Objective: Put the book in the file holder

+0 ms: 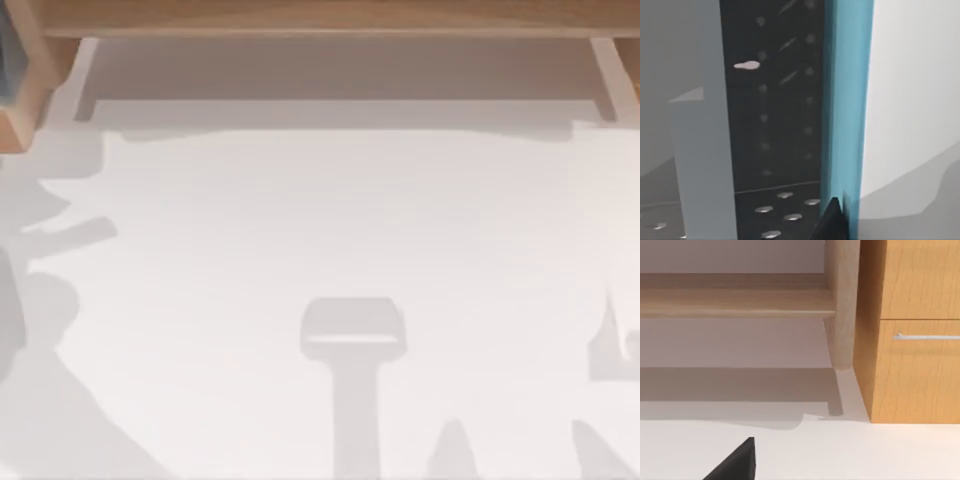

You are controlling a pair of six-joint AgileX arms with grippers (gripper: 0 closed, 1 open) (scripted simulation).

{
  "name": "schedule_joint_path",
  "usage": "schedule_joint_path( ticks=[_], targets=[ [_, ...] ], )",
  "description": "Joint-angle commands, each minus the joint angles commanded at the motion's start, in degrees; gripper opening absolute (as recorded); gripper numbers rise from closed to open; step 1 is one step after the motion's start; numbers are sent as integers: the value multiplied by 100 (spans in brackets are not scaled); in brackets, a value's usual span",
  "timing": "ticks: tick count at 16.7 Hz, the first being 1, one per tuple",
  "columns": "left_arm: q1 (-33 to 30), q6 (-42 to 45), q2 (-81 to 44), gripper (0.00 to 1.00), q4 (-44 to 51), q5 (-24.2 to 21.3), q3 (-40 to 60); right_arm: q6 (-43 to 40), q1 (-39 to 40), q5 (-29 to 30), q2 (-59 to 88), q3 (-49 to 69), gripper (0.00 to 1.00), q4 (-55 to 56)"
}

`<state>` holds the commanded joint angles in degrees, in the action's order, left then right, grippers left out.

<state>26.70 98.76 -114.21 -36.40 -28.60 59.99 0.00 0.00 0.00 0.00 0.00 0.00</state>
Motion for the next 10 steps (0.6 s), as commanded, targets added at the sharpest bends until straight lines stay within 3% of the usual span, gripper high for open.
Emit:
schedule_joint_path(
  ticks=[7,10],
  targets=[
    [0,0,0,98,0,0,0,0,0,0,0,0,100,0],
    [0,0,0,100,0,0,0,0,0,0,0,0,100,0]
  ],
)
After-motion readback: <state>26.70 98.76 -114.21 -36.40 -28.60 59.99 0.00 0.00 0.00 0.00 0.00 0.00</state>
